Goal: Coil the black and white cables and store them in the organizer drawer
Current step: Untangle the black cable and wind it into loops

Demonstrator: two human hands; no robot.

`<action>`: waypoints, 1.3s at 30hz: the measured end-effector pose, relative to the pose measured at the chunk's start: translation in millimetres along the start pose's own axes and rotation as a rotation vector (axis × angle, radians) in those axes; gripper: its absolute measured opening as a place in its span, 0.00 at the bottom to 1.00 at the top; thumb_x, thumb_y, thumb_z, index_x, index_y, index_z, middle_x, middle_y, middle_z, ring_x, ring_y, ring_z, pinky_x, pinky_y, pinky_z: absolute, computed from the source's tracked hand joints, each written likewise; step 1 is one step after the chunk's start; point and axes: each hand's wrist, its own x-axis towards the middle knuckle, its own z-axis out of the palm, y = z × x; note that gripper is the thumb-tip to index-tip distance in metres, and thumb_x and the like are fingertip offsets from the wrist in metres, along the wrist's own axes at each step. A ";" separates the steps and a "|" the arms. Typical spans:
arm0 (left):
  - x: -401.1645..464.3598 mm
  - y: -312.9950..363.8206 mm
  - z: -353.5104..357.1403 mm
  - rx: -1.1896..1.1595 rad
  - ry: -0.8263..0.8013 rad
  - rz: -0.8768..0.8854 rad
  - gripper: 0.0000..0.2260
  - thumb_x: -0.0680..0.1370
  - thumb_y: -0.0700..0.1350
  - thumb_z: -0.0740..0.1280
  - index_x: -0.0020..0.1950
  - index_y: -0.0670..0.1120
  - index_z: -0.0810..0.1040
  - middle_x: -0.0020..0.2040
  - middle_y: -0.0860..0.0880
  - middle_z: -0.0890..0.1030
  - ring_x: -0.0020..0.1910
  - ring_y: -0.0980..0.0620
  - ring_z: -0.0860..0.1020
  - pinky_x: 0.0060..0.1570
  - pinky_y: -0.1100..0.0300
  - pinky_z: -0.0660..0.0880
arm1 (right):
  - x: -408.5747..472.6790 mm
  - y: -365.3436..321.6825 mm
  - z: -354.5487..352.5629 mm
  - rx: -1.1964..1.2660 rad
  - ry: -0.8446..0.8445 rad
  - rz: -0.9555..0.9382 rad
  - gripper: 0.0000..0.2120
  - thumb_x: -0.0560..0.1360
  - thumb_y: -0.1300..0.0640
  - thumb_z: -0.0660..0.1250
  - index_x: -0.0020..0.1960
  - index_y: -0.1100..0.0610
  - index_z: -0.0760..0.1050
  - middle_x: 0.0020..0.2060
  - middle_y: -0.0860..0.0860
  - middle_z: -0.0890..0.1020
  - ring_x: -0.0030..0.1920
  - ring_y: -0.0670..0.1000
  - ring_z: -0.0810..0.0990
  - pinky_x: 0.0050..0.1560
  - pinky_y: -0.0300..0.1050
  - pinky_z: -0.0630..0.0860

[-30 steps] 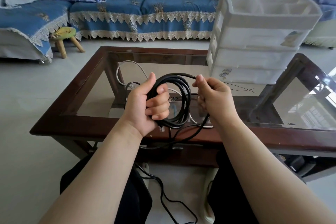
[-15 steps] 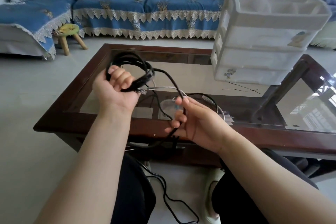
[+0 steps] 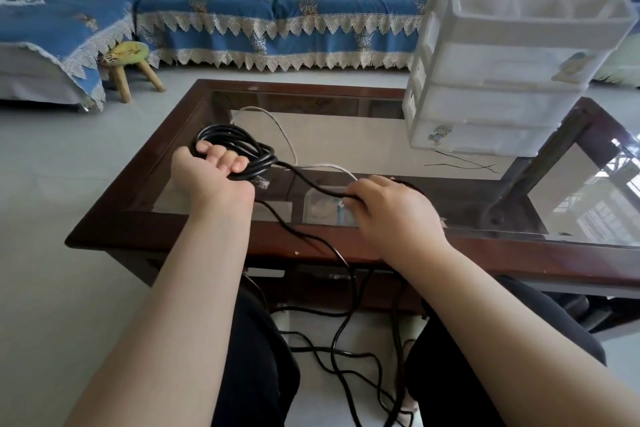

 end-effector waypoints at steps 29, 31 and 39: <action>-25.1 -71.5 -26.2 1.573 -1.029 0.922 0.21 0.81 0.54 0.51 0.35 0.44 0.70 0.27 0.47 0.76 0.27 0.48 0.75 0.31 0.47 0.71 | -9.7 20.0 -33.5 1.132 -0.821 0.232 0.13 0.81 0.59 0.58 0.39 0.62 0.68 0.24 0.49 0.66 0.20 0.45 0.60 0.22 0.37 0.57; -28.5 -72.2 -26.5 1.634 -1.072 0.747 0.20 0.81 0.55 0.53 0.34 0.45 0.69 0.27 0.49 0.74 0.28 0.49 0.73 0.32 0.49 0.69 | -10.3 23.4 -35.4 1.174 -0.841 0.274 0.16 0.81 0.58 0.58 0.35 0.57 0.67 0.23 0.49 0.65 0.19 0.46 0.61 0.21 0.35 0.59; -22.9 -48.8 -17.1 1.385 -0.961 0.010 0.21 0.80 0.57 0.59 0.32 0.46 0.65 0.21 0.53 0.62 0.19 0.54 0.60 0.25 0.57 0.56 | -3.4 53.6 -58.0 1.351 -1.007 0.125 0.24 0.75 0.63 0.66 0.69 0.59 0.66 0.28 0.54 0.72 0.28 0.50 0.75 0.28 0.38 0.74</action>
